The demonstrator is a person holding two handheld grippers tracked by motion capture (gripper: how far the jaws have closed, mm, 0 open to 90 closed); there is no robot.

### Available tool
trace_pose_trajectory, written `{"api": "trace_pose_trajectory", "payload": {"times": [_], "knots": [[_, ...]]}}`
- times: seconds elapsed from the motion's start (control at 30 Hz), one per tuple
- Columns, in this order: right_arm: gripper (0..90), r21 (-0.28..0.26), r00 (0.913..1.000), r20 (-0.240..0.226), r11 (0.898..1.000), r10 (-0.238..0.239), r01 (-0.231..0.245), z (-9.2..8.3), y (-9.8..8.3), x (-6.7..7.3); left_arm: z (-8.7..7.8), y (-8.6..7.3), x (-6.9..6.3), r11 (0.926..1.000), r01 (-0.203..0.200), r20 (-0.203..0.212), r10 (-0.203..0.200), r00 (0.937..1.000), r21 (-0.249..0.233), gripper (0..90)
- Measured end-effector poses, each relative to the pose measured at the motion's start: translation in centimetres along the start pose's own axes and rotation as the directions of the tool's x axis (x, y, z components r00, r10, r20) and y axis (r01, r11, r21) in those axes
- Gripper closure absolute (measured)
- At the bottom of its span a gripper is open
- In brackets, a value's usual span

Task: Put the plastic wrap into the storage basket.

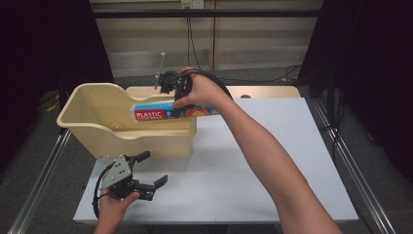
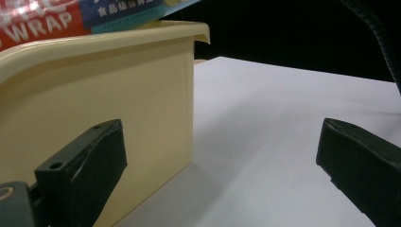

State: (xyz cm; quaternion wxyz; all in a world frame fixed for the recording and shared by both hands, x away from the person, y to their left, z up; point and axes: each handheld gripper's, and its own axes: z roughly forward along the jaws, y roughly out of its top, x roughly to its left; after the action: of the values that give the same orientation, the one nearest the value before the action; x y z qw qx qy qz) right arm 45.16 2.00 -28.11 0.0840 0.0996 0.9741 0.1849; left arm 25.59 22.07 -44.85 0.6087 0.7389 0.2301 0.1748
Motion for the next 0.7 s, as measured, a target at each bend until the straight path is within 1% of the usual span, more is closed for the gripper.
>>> {"api": "trace_pose_trajectory", "payload": {"times": [0.03, 0.07, 0.13, 0.17, 0.2, 0.3, 0.33, 0.37, 0.4, 0.43, 0.47, 0.5, 0.53, 0.57, 0.63, 0.67, 0.7], "knots": [[23.2, -0.025, 0.9994, -0.020, 0.999, 0.028, -0.028, -0.8, 0.1, -0.2, 0.0, 0.0, 0.0, 1.0000, -0.003, -0.001, 0.003, 1.0000, 0.002, 2.2], [21.4, -0.035, 0.9989, -0.027, 0.999, 0.038, -0.038, -1.7, 0.2, -0.3, 0.0, 0.0, 0.0, 1.0000, 0.000, -0.003, 0.000, 1.0000, -0.002, 2.3], [18.1, -0.073, 0.9994, -0.016, 0.997, 0.030, -0.031, -3.2, -0.3, -0.4, -0.1, 0.0, 0.0, 1.0000, 0.001, 0.010, -0.001, 1.0000, 0.003, 2.3], [16.3, -0.076, 0.9991, -0.015, 0.996, 0.040, -0.041, -3.7, -0.6, -0.6, -0.1, -0.1, 0.0, 1.0000, -0.008, 0.003, 0.008, 1.0000, 0.004, 2.3], [14.8, -0.094, 0.9981, -0.001, 0.994, 0.061, -0.061, -4.4, -1.4, -0.9, -0.1, -0.1, 0.1, 0.9999, -0.014, -0.007, 0.014, 0.9999, 0.007, 2.2], [10.8, -0.137, 0.9937, -0.013, 0.984, 0.111, -0.112, -5.7, -3.7, -1.6, 0.0, -0.1, -0.1, 0.9999, -0.002, 0.003, 0.002, 1.0000, 0.011, 2.3], [10.8, -0.176, 0.9932, 0.002, 0.978, 0.116, -0.114, -6.1, -4.6, -1.7, 0.0, -0.1, -0.1, 0.9998, -0.010, -0.003, 0.010, 0.9999, 0.015, 2.3], [9.2, -0.208, 0.9914, -0.005, 0.970, 0.131, -0.129, -6.5, -5.7, -1.8, 0.0, -0.1, -0.2, 0.9999, -0.001, -0.004, 0.001, 1.0000, 0.014, 2.3], [9.3, -0.222, 0.9903, -0.009, 0.965, 0.139, -0.137, -6.8, -6.5, -1.9, 0.0, -0.2, -0.2, 0.9998, -0.002, -0.003, 0.002, 1.0000, 0.018, 2.3], [8.1, -0.216, 0.9880, -0.023, 0.964, 0.152, -0.154, -7.0, -7.3, -1.9, 0.0, -0.2, -0.3, 0.9998, -0.002, -0.001, 0.002, 1.0000, 0.019, 2.2], [7.4, -0.211, 0.9881, -0.028, 0.965, 0.151, -0.154, -7.1, -8.1, -1.9, -0.1, -0.2, -0.2, 0.9997, -0.009, -0.004, 0.009, 1.0000, 0.022, 2.3], [7.1, -0.210, 0.9893, -0.017, 0.967, 0.145, -0.145, -7.3, -8.8, -1.9, -0.1, -0.2, -0.2, 0.9997, -0.010, -0.011, 0.011, 0.9999, 0.021, 2.3], [7.2, -0.216, 0.9886, -0.016, 0.965, 0.150, -0.150, -7.5, -9.6, -1.9, -0.1, -0.1, -0.2, 0.9997, -0.009, -0.013, 0.009, 0.9999, 0.022, 2.3], [6.4, -0.223, 0.9865, -0.024, 0.961, 0.162, -0.163, -7.6, -10.4, -2.0, -0.1, -0.1, -0.2, 0.9997, -0.010, -0.016, 0.010, 0.9998, 0.023, 2.3], [6.3, -0.232, 0.9837, -0.021, 0.956, 0.179, -0.179, -8.0, -11.8, -1.9, 0.0, 0.0, -0.3, 0.9998, -0.011, -0.015, 0.012, 0.9998, 0.016, 2.3], [6.1, -0.239, 0.9838, -0.015, 0.955, 0.179, -0.177, -8.2, -12.5, -1.8, 0.1, 0.0, -0.3, 0.9997, -0.011, -0.015, 0.012, 0.9998, 0.020, 2.3], [6.0, -0.251, 0.9838, -0.018, 0.952, 0.178, -0.177, -8.4, -13.2, -1.7, 0.1, -0.1, -0.2, 0.9993, -0.021, -0.010, 0.021, 0.9997, 0.032, 2.3]]}}
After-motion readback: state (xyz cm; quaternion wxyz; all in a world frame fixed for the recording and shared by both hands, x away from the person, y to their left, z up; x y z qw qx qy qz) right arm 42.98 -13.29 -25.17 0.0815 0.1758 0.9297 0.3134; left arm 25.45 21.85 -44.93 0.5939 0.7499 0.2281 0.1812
